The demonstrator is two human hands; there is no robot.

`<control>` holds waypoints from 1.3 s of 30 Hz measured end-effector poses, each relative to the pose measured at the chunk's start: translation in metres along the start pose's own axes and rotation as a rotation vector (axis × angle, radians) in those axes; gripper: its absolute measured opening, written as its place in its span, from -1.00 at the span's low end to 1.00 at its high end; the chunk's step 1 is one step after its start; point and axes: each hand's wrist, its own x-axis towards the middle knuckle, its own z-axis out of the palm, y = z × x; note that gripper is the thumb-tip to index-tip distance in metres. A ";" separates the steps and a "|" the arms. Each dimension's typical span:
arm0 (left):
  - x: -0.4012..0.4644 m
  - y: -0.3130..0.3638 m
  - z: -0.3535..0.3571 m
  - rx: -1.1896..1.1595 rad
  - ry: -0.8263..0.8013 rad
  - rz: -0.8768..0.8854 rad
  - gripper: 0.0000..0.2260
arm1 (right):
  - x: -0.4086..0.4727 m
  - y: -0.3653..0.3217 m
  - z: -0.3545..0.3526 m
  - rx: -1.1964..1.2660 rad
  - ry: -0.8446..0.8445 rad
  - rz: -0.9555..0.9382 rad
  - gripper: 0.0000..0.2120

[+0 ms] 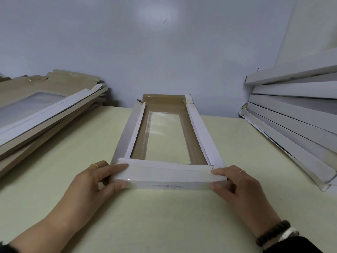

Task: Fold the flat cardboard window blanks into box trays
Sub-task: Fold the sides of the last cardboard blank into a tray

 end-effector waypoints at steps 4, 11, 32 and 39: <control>-0.001 -0.002 0.002 0.076 -0.023 0.015 -0.68 | -0.001 0.001 0.001 -0.086 -0.033 -0.054 -0.87; 0.000 -0.005 0.001 0.065 -0.079 0.046 -0.92 | -0.002 0.002 0.002 -0.165 -0.088 -0.073 -0.90; 0.022 0.032 0.042 0.530 -0.261 0.249 -0.61 | 0.010 -0.027 0.024 -0.573 -0.078 -0.284 -0.86; 0.029 0.049 0.070 0.550 -0.309 0.269 -0.70 | 0.012 -0.023 0.024 -0.490 -0.227 -0.193 -0.83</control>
